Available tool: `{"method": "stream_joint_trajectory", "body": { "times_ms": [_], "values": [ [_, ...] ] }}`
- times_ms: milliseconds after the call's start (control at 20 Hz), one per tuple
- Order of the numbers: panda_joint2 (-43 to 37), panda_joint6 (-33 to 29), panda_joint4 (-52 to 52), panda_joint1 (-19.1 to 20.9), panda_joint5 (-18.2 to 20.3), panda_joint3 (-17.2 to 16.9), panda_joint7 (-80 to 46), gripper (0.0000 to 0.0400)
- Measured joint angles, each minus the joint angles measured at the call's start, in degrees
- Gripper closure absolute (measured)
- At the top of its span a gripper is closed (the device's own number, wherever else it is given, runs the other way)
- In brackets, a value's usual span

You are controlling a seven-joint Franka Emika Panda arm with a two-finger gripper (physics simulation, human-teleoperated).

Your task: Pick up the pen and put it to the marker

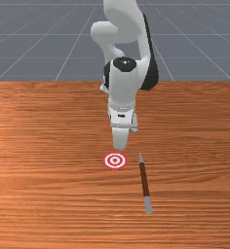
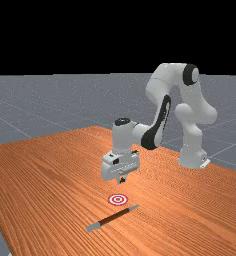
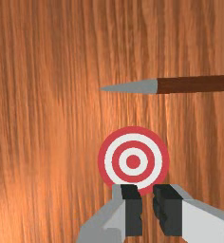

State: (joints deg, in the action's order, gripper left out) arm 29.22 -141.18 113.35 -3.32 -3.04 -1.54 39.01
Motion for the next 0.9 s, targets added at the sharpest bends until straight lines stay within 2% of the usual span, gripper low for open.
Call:
{"method": "stream_joint_trajectory", "body": {
  "times_ms": [100, 200, 250, 300, 450, 550, 700, 750, 800, 850, 900],
  "values": [
    [-0.44, 0.26, 0.17, 1.07, 0.83, 1.03, 2.87, 0.0380],
    [-0.87, 0.66, 0.17, 0.98, 0.93, 0.94, 2.38, 0.0393],
    [-1.45, -2.22, 1.60, 0.42, 0.80, 0.59, 0.56, 0.0395],
    [-0.80, 0.75, -0.05, -0.54, 1.38, 0.35, -2.82, 0.0397],
    [0.33, 1.96, -2.09, -5.78, 1.71, 0.35, -13.87, 0.0399],
    [1.00, 2.48, -3.32, -7.86, 1.07, 1.43, -14.32, 0.0400],
    [0.00, 0.66, -2.02, -8.40, 0.02, 2.07, -12.15, 0.0400],
    [0.00, 2.20, -2.73, -8.26, 0.31, 2.26, -11.86, 0.0243],
    [0.00, 3.08, -3.17, -8.12, 0.39, 2.42, -11.32, 0.0148],
    [-0.18, 3.26, -3.16, -8.06, 0.34, 2.49, -10.94, 0.0090],
    [-0.36, 3.42, -3.16, -8.02, 0.31, 2.54, -10.72, 0.0054]
  ]
}}
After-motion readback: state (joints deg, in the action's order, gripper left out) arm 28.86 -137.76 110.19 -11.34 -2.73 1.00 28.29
